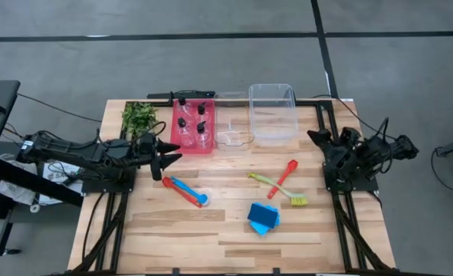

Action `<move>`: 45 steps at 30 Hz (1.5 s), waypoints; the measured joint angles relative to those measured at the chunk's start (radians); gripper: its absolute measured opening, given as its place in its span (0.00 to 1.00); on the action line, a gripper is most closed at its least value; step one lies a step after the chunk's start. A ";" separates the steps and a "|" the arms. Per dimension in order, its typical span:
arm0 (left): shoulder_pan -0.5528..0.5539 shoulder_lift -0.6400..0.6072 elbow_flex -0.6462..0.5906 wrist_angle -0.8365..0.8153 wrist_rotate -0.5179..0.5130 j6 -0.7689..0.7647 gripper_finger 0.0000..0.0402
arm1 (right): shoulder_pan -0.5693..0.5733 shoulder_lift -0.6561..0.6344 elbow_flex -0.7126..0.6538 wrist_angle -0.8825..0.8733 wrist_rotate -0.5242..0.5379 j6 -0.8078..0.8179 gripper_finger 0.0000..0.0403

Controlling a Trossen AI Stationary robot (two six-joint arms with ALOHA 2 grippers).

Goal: Pick & Place Kitchen Sink Supplies
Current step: Put the right red scrubbing brush into the white bin

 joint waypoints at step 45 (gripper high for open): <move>0.000 0.000 0.000 0.045 0.245 -0.042 0.51 | 0.003 0.988 0.720 -1.028 -0.294 0.346 0.67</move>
